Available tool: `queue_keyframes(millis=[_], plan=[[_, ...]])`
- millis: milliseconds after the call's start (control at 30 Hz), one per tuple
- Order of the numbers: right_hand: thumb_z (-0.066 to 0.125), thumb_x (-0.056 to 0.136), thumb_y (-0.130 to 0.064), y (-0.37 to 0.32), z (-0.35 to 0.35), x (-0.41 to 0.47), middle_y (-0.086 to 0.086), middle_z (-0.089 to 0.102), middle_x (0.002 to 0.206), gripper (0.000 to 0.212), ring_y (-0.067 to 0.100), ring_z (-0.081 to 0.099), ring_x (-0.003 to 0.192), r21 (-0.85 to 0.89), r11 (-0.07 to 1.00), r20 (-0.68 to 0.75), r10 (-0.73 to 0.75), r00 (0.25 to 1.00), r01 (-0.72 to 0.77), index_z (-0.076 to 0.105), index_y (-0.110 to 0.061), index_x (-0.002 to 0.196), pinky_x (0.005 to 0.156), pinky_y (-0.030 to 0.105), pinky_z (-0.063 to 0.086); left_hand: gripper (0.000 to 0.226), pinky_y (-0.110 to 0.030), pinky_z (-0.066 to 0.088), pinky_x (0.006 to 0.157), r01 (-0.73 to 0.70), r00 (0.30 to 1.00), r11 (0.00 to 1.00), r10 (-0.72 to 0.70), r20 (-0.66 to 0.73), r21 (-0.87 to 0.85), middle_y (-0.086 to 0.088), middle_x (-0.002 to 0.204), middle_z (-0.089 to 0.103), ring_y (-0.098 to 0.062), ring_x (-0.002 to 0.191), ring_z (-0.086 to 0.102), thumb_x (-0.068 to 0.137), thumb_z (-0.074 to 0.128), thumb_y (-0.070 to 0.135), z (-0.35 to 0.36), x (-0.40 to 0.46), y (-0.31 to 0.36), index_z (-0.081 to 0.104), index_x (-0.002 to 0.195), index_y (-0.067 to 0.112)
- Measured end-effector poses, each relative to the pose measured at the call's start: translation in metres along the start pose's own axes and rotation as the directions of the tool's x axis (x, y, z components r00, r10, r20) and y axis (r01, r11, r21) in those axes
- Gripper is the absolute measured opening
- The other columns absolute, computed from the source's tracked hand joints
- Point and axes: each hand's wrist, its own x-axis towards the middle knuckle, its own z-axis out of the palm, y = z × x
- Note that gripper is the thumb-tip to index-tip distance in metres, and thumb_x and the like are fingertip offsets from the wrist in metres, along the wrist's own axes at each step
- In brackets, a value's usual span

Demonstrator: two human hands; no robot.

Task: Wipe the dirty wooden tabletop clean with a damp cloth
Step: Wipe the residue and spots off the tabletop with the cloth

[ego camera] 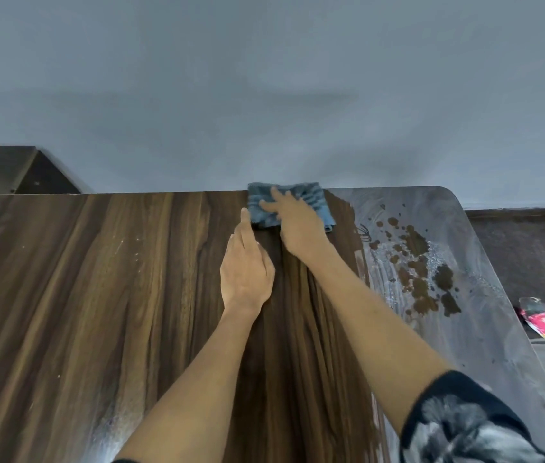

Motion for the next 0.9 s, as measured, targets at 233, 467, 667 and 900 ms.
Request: queue_keyframes(millis=[233, 467, 667, 900], plan=[[0.037, 0.085, 0.012, 0.036, -0.008, -0.074, -0.001, 0.027, 0.151, 0.060, 0.020, 0.022, 0.140, 0.115, 0.993, -0.093, 0.017, 0.995, -0.007, 0.044, -0.022, 0.134, 0.115, 0.041, 0.022, 0.044, -0.029, 0.047, 0.088, -0.061, 0.996, 0.998, 0.062, -0.064, 0.017, -0.008, 0.136, 0.045, -0.021, 0.113, 0.053, 0.095, 0.039, 0.012, 0.001, -0.006, -0.003, 0.033, 0.138, 0.006], [0.039, 0.090, 0.007, 0.034, -0.003, -0.015, 0.004, 0.018, 0.154, 0.058, 0.027, 0.017, 0.141, 0.081, 0.988, -0.045, 0.138, 0.989, -0.134, 0.038, -0.025, 0.138, 0.114, 0.043, 0.020, 0.053, -0.034, 0.037, 0.108, 0.022, 0.999, 0.997, -0.025, 0.035, 0.075, -0.006, 0.141, 0.042, -0.017, 0.130, 0.039, 0.093, 0.044, 0.006, -0.004, -0.025, -0.007, 0.026, 0.143, 0.011], [0.042, 0.081, 0.017, 0.021, 0.011, -0.104, -0.004, 0.023, 0.151, 0.069, 0.018, 0.015, 0.142, 0.085, 0.989, 0.037, -0.124, 0.992, 0.120, 0.039, -0.024, 0.137, 0.115, 0.028, 0.003, 0.062, -0.028, 0.045, 0.092, 0.067, 0.998, 0.998, -0.067, 0.006, -0.020, -0.008, 0.140, 0.040, -0.020, 0.113, 0.053, 0.089, 0.047, -0.002, -0.017, -0.045, -0.007, 0.021, 0.144, 0.009], [0.044, 0.083, 0.014, 0.057, -0.016, -0.112, 0.003, 0.027, 0.150, 0.061, 0.026, 0.021, 0.140, 0.119, 0.990, -0.002, 0.073, 0.997, -0.072, 0.044, -0.018, 0.134, 0.113, 0.044, 0.025, 0.055, -0.028, 0.050, 0.087, 0.084, 0.996, 0.995, -0.085, 0.027, 0.048, -0.007, 0.136, 0.045, -0.016, 0.100, 0.057, 0.091, 0.045, 0.000, -0.025, -0.068, -0.015, 0.025, 0.142, 0.009]])
